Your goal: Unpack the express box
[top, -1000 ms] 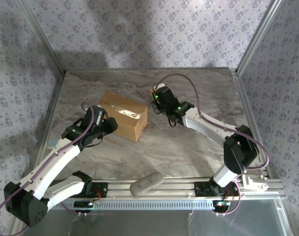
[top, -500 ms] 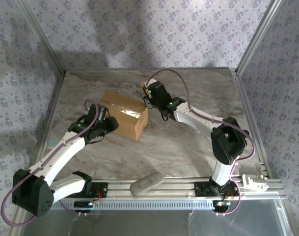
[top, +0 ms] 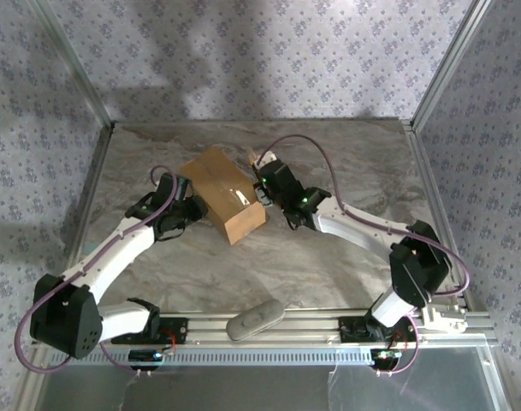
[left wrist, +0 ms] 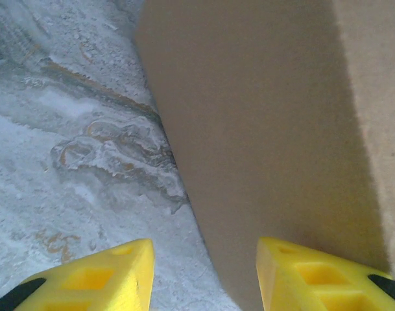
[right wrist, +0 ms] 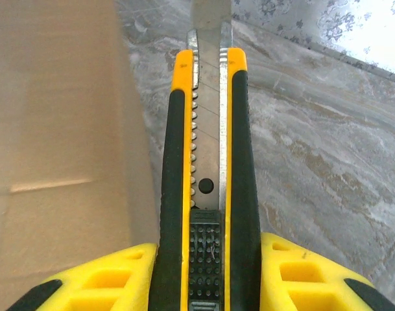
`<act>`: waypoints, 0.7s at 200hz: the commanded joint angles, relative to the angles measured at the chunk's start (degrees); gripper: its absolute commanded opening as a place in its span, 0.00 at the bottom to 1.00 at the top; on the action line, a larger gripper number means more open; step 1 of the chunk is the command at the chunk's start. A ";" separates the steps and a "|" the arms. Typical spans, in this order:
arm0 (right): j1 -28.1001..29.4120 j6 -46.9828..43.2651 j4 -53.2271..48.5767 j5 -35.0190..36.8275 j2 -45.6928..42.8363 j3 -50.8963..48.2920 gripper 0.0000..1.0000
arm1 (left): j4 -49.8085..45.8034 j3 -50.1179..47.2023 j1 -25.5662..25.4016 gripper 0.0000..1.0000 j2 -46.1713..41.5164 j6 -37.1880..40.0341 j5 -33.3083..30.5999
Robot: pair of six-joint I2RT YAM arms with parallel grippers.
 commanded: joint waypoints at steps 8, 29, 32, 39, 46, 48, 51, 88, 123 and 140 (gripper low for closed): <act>4.81 3.96 -2.22 2.07 -4.73 -2.80 0.00 | 4.02 2.78 -0.57 0.45 2.95 1.21 3.94; 7.20 6.47 -3.94 4.38 -6.88 -3.78 0.00 | 5.11 3.62 -0.66 0.45 4.34 1.32 4.31; 7.38 6.91 -4.13 4.46 -7.06 -3.88 0.00 | 5.32 3.67 -0.66 0.45 4.55 1.24 4.35; 7.90 7.88 -4.66 4.76 -7.62 -4.11 0.00 | 5.85 3.78 -0.61 0.45 4.89 1.10 4.41; 8.62 8.75 -5.12 5.32 -8.10 -4.31 0.00 | 6.13 3.97 -0.75 0.45 5.25 1.13 4.51; 8.84 8.99 -5.18 5.55 -8.31 -4.39 0.00 | 6.24 4.08 -0.68 0.44 5.35 1.12 4.56; 9.14 9.28 -5.37 5.95 -8.45 -4.50 0.00 | 6.31 4.22 -0.69 0.45 5.44 1.11 4.57; 12.31 12.46 -7.05 9.38 -10.34 -5.83 0.00 | 7.01 5.23 -0.99 0.44 6.86 1.36 4.46; 12.94 13.52 -8.45 10.07 -11.42 -6.27 0.00 | 5.44 5.81 -0.95 0.44 6.54 2.36 2.60; 12.38 13.11 -8.87 10.02 -12.74 -6.55 0.00 | 4.49 5.44 -0.93 0.44 5.30 2.86 1.43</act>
